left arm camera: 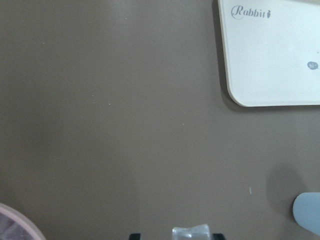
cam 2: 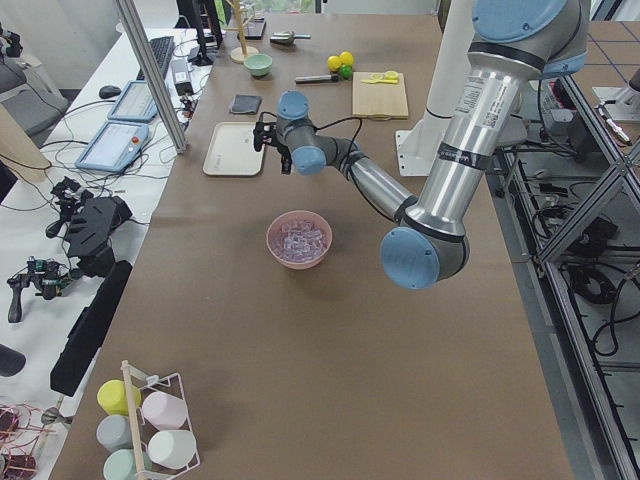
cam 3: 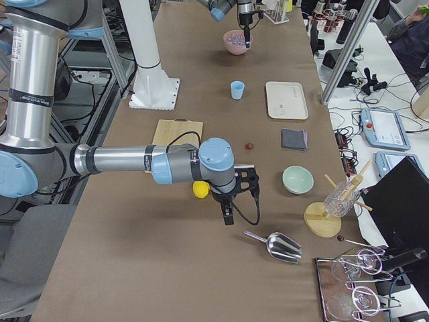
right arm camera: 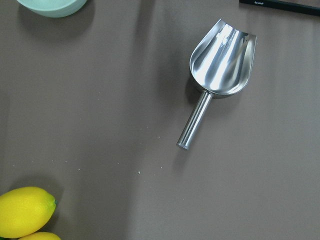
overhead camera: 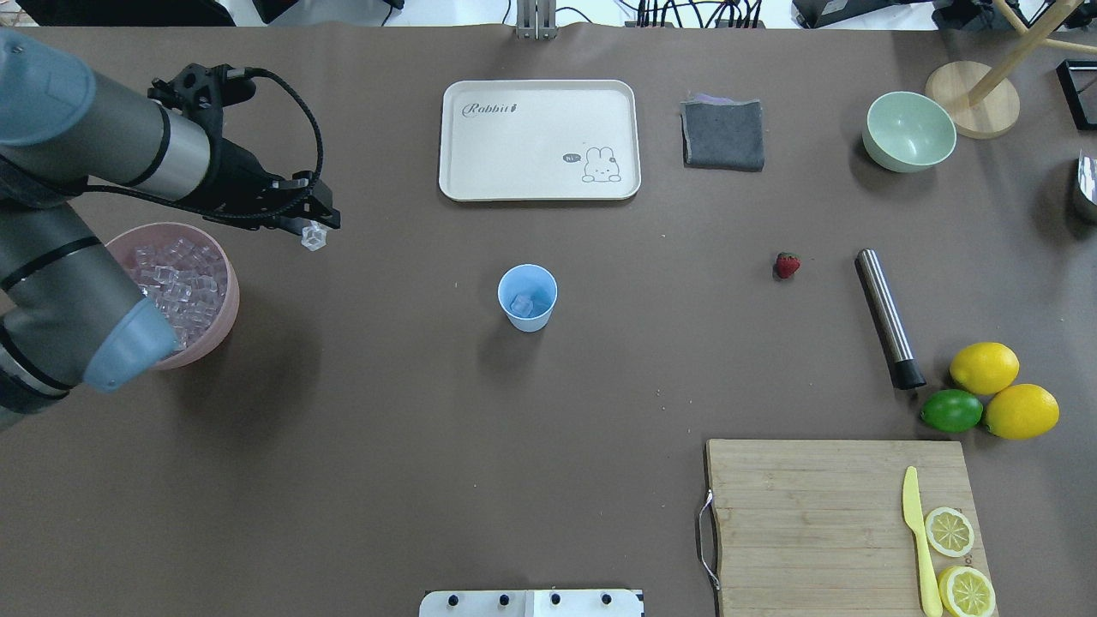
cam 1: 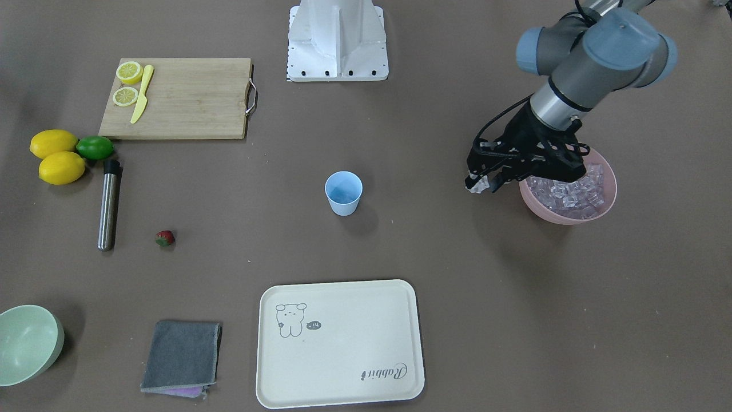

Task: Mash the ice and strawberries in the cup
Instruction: 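Carry the ice cube with the left gripper over the light-blue cup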

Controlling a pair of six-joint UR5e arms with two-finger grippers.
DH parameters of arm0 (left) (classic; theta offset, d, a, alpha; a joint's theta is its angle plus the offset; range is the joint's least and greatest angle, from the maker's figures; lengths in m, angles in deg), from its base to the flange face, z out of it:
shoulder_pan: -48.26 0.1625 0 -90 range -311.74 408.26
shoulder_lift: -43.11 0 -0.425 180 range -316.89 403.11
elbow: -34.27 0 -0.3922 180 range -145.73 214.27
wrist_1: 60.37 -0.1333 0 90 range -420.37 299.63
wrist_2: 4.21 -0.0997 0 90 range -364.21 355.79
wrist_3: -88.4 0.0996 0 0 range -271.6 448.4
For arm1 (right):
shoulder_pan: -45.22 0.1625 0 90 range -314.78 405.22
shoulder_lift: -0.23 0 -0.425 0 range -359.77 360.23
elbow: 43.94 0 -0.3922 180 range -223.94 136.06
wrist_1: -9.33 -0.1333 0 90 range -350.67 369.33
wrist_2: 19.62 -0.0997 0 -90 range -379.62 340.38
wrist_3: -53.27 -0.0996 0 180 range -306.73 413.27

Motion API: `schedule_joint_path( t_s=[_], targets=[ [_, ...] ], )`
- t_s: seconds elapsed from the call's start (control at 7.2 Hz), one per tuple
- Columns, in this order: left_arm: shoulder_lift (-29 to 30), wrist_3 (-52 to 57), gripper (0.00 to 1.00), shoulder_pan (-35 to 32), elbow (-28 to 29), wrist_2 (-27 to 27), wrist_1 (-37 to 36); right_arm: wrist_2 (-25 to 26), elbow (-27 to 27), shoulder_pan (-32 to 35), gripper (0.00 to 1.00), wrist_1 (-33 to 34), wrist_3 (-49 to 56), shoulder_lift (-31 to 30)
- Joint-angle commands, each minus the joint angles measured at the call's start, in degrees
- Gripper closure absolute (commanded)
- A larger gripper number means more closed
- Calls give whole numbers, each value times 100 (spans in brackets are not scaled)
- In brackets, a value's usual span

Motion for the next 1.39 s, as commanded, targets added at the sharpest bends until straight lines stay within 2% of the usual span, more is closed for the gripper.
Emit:
schedule_joint_path(
  t_s=[0.0,0.14,0.56,0.69,1.25],
  targets=[
    [475,-1051,100,825,17,-1102,-4,0,0,0,0,0,0,-2],
    [685,-1351,100,1177,87,-1603,-13,0,0,0,0,0,0,6],
    [1415,-2047,100,1776,623,-2493,-13,0,9,0,0,0,0,7],
    [1504,-2187,100,1883,641,-2652,-30,0,9,0,0,0,0,7],
    [1540,-2241,100,1901,712,-2645,31,0,17,0,0,0,0,7]
  ],
)
